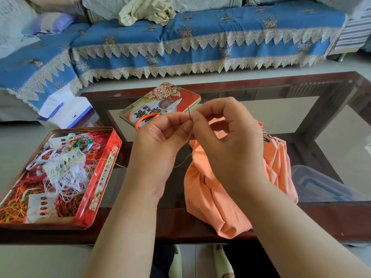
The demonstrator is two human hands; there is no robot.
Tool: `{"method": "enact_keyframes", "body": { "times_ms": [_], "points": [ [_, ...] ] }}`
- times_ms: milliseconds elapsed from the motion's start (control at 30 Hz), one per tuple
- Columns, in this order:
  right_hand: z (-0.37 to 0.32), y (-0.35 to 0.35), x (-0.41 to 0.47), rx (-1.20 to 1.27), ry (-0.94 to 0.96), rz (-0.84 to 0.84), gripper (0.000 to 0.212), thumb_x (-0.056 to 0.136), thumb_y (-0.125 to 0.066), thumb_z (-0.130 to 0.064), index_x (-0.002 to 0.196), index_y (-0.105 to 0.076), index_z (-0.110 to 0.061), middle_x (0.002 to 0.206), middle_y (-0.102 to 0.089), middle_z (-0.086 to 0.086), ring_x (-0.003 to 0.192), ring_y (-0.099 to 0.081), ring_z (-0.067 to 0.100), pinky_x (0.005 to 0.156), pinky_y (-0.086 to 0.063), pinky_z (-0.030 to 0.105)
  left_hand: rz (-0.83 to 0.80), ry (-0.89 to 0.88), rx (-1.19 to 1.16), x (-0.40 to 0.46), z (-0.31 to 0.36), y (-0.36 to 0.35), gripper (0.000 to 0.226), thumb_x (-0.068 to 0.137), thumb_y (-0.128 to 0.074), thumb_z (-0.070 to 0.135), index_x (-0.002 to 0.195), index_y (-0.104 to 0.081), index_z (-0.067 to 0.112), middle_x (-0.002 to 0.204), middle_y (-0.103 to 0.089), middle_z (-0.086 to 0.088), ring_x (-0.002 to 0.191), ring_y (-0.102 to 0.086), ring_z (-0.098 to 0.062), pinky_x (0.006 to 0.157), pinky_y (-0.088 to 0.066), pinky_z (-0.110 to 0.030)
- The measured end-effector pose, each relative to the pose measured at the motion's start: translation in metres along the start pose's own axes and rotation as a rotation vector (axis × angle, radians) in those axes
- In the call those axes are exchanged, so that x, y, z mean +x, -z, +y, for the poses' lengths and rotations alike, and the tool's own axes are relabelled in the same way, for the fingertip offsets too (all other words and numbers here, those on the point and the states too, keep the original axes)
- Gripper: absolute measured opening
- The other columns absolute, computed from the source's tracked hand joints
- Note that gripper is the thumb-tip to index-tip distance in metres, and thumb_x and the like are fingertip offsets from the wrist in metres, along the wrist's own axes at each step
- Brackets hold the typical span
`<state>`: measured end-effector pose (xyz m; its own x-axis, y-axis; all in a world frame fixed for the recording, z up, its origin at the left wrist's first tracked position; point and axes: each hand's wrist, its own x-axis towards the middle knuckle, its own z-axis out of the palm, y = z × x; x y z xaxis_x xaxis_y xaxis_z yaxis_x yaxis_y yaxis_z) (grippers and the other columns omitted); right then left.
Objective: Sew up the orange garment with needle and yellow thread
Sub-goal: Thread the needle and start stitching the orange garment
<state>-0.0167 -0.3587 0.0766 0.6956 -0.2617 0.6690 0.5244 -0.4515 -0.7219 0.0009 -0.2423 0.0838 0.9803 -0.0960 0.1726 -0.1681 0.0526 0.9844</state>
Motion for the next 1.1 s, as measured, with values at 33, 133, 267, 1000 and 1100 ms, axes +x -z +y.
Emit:
{"method": "enact_keyframes", "body": {
  "times_ms": [33,133,267,1000,1100],
  "points": [
    [0.0,0.0,0.0,-0.001,0.002,0.0,0.002,0.086,-0.066,-0.01,0.087,-0.065,-0.009,0.084,-0.063,-0.003,0.077,-0.059,0.007,0.064,-0.05,0.024,-0.001,-0.002,0.006,-0.0003,-0.0003,0.0,0.018,0.088,-0.063,0.008,0.087,-0.071,0.025,0.084,-0.074,0.008,0.087,-0.07,-0.009,0.08,-0.054,-0.025],
    [0.0001,-0.0001,-0.0002,-0.004,0.006,-0.001,0.002,0.086,-0.066,-0.009,0.088,-0.065,-0.009,0.084,-0.063,-0.003,0.077,-0.058,0.006,0.064,-0.05,0.023,-0.004,-0.01,0.022,-0.001,-0.0006,0.0001,0.018,0.089,-0.063,0.01,0.088,-0.071,0.026,0.085,-0.074,0.008,0.088,-0.07,-0.01,0.079,-0.054,-0.024],
    [-0.0006,-0.0007,-0.0003,0.005,-0.003,-0.002,0.003,0.086,-0.066,-0.01,0.088,-0.064,-0.01,0.085,-0.062,-0.005,0.076,-0.059,0.006,0.064,-0.051,0.023,-0.009,-0.009,0.02,-0.0009,-0.0001,0.0004,0.018,0.09,-0.062,0.009,0.089,-0.07,0.025,0.085,-0.074,0.009,0.087,-0.07,-0.009,0.078,-0.054,-0.023],
    [0.0002,-0.0011,-0.0013,-0.015,0.007,0.011,0.003,0.087,-0.065,-0.011,0.089,-0.064,-0.009,0.085,-0.064,-0.003,0.076,-0.059,0.007,0.064,-0.051,0.023,-0.025,-0.033,0.011,-0.0013,-0.0014,-0.0001,0.011,0.083,-0.066,0.015,0.089,-0.07,0.024,0.087,-0.075,0.007,0.09,-0.07,-0.012,0.08,-0.055,-0.025],
    [0.0003,-0.0008,-0.0018,-0.02,0.015,0.015,0.003,0.087,-0.065,-0.011,0.089,-0.064,-0.009,0.085,-0.063,-0.004,0.076,-0.059,0.007,0.064,-0.051,0.023,-0.028,-0.046,0.017,-0.0005,-0.0017,0.0001,0.017,0.086,-0.065,0.008,0.088,-0.07,0.024,0.085,-0.074,0.008,0.088,-0.07,-0.01,0.079,-0.054,-0.026]
  ]
}}
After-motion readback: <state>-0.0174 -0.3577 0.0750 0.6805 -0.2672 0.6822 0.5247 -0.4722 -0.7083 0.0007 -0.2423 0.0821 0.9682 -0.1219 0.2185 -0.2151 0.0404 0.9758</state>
